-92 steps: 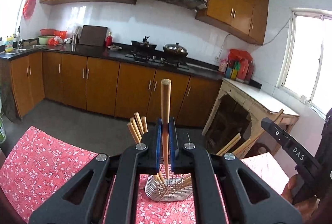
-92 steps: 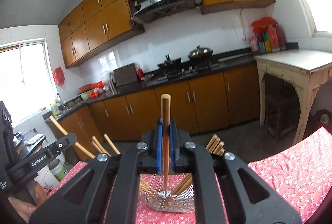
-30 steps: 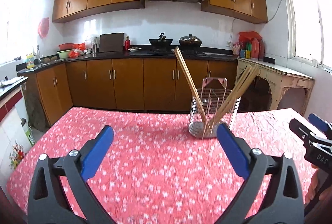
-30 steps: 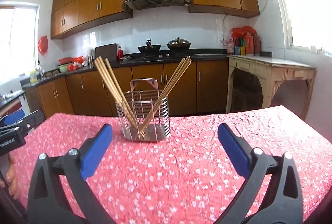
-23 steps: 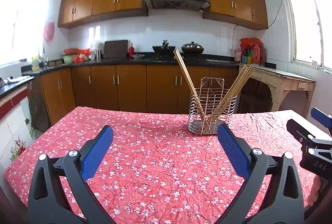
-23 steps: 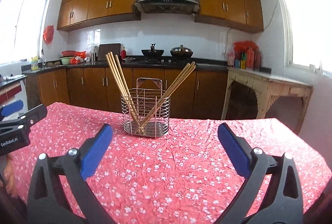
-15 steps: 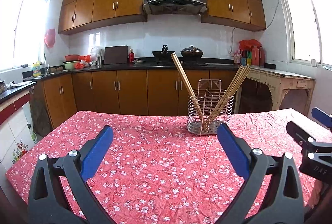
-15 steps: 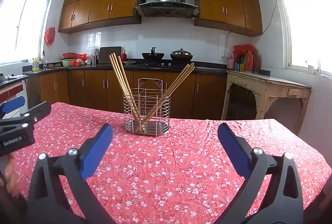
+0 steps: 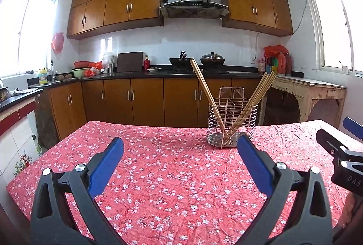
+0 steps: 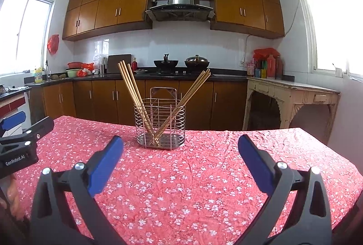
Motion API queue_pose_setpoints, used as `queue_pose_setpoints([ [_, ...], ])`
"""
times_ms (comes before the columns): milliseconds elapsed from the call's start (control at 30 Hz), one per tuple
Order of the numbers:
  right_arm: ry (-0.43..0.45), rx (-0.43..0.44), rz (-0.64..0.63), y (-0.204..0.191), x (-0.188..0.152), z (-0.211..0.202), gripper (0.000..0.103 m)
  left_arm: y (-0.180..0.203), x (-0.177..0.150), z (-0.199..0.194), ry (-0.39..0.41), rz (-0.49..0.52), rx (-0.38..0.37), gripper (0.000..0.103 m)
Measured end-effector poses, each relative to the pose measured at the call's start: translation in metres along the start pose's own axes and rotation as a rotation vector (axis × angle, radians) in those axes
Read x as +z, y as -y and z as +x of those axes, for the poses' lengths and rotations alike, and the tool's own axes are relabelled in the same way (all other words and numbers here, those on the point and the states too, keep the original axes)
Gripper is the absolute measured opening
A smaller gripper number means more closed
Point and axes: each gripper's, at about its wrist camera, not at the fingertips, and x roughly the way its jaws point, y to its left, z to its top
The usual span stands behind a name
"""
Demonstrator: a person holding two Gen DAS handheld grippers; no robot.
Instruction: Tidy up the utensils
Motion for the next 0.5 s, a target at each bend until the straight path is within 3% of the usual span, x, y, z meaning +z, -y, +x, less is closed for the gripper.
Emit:
queue_pose_setpoints([
  [500,0.007,0.000,0.017,0.0036,-0.0001,-0.0029,0.099,0.0014,0.0031,-0.0031,0.008,0.001,-0.014,0.099],
])
